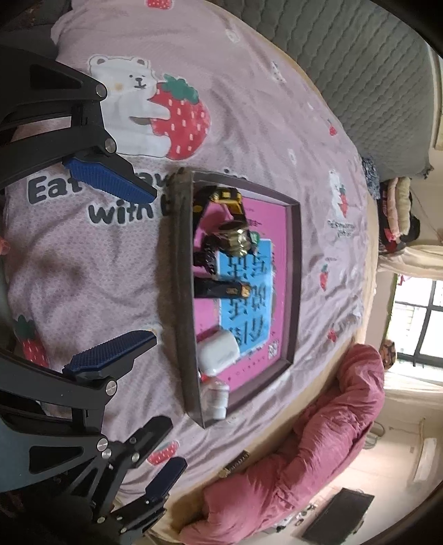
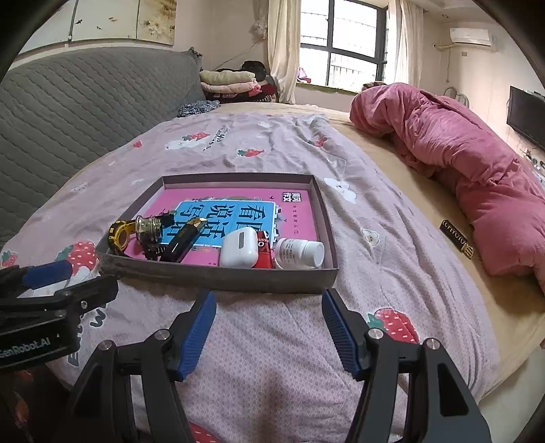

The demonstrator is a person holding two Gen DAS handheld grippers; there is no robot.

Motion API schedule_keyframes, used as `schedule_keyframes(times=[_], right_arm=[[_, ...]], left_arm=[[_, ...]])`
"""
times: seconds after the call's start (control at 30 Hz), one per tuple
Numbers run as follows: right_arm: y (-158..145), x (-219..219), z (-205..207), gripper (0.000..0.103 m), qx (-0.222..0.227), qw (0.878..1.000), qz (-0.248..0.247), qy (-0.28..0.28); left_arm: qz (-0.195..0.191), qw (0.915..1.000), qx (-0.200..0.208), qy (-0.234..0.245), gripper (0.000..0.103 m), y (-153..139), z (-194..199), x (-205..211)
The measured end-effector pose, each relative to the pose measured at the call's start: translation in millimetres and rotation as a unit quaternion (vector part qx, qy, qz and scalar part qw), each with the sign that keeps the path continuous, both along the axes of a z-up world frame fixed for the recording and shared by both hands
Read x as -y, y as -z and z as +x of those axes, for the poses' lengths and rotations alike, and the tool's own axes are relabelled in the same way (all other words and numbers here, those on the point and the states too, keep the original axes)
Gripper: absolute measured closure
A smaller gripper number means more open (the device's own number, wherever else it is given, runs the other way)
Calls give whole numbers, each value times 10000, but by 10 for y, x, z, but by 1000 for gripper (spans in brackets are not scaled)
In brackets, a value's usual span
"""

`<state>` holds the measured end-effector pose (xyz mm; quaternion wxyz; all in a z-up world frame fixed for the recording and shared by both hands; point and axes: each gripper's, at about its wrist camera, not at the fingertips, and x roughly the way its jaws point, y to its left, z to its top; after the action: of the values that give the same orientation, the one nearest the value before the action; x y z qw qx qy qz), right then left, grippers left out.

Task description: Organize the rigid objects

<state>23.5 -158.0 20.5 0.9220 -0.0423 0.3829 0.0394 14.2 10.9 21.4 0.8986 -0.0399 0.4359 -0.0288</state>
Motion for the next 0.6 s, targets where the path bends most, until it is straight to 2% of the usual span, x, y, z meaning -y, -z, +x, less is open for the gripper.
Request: schedule_keyframes(times=[0.27,0.43,0.6], right_arm=[[58,-26,-12,39,-52,10000,-5,-64],[38,-31,-78,39,-50,9999,82,-111],[5,7,-116,39,-35,9998,192,-70]], left_arm=[[113,9999,-57,13,25,107,23,16],[66,9999,-82,-36,25,115,27,8],[185,9997,-88,-142,25,106,-43,19]])
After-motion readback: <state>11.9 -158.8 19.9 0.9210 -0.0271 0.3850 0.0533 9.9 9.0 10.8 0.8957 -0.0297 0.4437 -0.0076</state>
